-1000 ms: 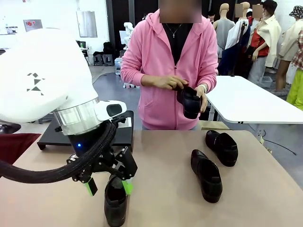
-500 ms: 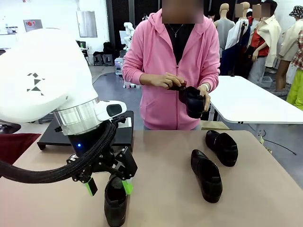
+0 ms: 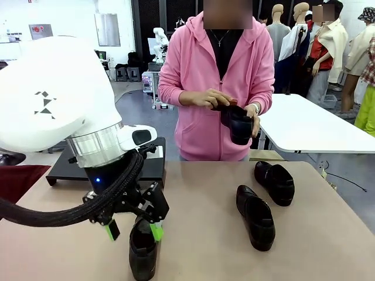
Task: Organize the shoes by placing them on the stand.
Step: Place the Shoe from the middle of the table onto the Shoes Stand.
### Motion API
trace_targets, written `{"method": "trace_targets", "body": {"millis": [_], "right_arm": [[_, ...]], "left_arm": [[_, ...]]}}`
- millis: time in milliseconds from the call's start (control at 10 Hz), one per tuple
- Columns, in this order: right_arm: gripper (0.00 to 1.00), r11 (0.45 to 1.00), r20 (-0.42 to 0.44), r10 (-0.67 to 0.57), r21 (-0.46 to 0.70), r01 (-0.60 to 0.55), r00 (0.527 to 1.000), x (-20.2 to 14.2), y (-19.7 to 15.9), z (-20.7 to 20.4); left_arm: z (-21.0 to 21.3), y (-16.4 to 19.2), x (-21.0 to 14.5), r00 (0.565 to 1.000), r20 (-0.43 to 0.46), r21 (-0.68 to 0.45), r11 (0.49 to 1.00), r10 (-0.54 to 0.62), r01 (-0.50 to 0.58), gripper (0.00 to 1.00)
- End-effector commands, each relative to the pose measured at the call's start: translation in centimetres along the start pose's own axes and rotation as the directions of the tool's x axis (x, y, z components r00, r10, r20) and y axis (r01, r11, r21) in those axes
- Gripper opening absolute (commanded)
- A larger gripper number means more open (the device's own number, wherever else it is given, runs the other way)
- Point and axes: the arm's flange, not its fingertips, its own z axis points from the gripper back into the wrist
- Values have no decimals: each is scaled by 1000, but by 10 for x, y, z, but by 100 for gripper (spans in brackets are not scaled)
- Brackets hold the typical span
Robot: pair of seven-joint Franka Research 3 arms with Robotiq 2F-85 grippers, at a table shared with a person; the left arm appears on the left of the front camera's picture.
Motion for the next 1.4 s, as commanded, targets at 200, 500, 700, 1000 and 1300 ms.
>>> {"method": "trace_targets", "body": {"millis": [200,500,700,1000,1300], "right_arm": [[100,1000,-1,-18,15,18,1000,-1,4,2],[100,1000,-1,-18,15,18,1000,-1,4,2],[100,1000,-1,-18,15,18,1000,-1,4,2],[100,1000,-1,-18,15,18,1000,-1,4,2],[100,1000,-1,-18,15,18,1000,-1,4,2]], "left_arm": [[-53,39,77,988,145,54,997,-53,46,97],[-84,48,89,986,163,-15,1000,23,-21,97],[-111,41,90,997,78,-78,997,-3,9,97],[-137,31,91,993,121,-28,1000,-1,4,97],[-155,27,95,986,166,60,998,-1,-9,91]]}}
